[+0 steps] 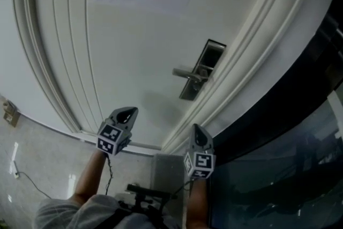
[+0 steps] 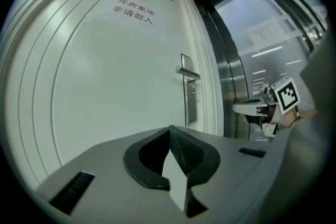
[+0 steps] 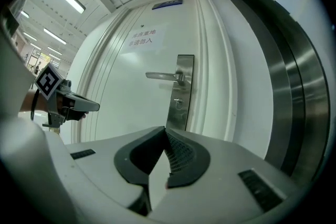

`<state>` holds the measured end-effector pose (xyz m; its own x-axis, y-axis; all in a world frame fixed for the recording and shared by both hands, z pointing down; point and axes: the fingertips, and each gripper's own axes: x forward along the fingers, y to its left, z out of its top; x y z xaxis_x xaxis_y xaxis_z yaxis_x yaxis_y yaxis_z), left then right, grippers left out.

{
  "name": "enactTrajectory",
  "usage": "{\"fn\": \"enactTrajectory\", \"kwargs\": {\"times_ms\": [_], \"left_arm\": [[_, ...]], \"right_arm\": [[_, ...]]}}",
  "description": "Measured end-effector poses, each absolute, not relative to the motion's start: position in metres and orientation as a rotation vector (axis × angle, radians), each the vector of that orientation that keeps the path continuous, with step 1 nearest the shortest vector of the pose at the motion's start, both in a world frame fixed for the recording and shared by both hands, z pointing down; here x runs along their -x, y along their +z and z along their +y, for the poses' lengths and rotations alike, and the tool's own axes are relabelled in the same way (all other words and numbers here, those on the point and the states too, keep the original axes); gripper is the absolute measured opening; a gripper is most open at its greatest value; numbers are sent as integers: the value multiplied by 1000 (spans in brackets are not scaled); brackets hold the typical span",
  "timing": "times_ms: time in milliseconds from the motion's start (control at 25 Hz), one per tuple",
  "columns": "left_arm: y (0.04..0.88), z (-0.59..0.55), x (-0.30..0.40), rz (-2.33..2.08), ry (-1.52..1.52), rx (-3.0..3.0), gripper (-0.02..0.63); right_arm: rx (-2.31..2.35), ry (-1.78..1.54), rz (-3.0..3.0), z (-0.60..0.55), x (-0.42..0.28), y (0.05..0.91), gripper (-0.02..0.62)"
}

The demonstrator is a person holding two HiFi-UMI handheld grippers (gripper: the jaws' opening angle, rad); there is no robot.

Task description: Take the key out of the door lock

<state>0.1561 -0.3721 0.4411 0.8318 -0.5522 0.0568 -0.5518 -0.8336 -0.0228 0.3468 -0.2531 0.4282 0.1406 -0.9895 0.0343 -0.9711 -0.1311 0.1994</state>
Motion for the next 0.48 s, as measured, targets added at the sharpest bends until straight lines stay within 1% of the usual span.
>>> {"fn": "enactTrajectory", "kwargs": {"times_ms": [200, 480], "left_arm": [[443, -382, -163, 928, -99, 2994, -8], [444, -392, -164, 961, -98, 2985, -8]], "right_arm": [[-2165, -383, -1813, -268, -353, 402, 12], [-1899, -742, -1493, -292, -356, 375, 12]]}}
